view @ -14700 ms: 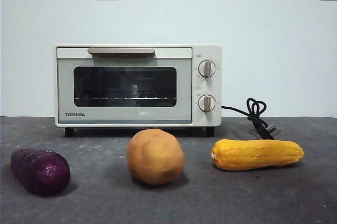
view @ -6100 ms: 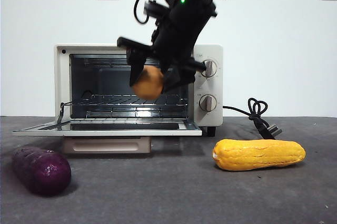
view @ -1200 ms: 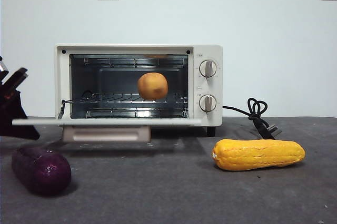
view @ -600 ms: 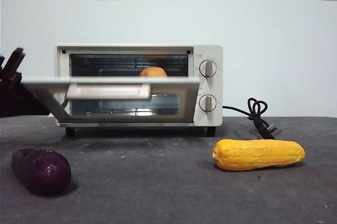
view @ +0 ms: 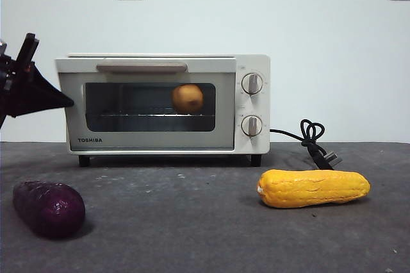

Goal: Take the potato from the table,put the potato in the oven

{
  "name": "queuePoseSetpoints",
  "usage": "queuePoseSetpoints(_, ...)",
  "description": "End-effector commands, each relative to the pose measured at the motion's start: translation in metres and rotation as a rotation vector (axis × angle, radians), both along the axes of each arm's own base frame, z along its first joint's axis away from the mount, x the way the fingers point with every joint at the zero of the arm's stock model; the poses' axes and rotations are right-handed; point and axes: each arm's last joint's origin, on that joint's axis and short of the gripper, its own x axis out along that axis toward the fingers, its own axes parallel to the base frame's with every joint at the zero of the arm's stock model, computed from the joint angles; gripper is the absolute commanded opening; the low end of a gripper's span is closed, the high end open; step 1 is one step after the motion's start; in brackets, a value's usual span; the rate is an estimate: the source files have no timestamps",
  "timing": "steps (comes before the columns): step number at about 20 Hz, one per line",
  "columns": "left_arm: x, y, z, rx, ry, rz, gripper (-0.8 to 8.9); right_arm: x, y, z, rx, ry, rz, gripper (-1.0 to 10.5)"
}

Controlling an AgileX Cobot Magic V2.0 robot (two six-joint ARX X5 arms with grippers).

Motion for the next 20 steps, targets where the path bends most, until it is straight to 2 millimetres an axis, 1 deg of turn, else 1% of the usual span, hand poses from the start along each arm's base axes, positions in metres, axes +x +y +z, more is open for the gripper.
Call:
queuePoseSetpoints(1,0.004,0.000,0.004,-0.019,-0.002,0.022,-0.08,0.000,0.000,0.000,0.010,0.002,-0.007,5.4)
queuePoseSetpoints(5,0.006,0.000,0.010,-0.022,-0.019,0.007,-0.08,0.000,0.000,0.000,0.010,0.002,-0.007,5.4)
queuePoseSetpoints(8,0.003,-0.001,0.015,-0.021,-0.013,0.004,-0.08,0.001,0.001,0.000,0.009,0.003,-0.007,5.4)
queuePoseSetpoints(11,-0.003,-0.002,0.026,-0.014,-0.020,0.000,-0.08,0.001,0.001,0.000,0.007,0.004,-0.006,5.4)
queuePoseSetpoints(14,-0.013,-0.004,0.044,0.008,-0.045,-0.012,-0.08,0.004,0.003,0.000,-0.002,0.009,-0.004,5.4)
queuePoseSetpoints(20,-0.047,-0.015,0.087,0.102,-0.106,-0.029,-0.08,0.012,0.011,-0.002,-0.060,0.000,0.024,5.4)
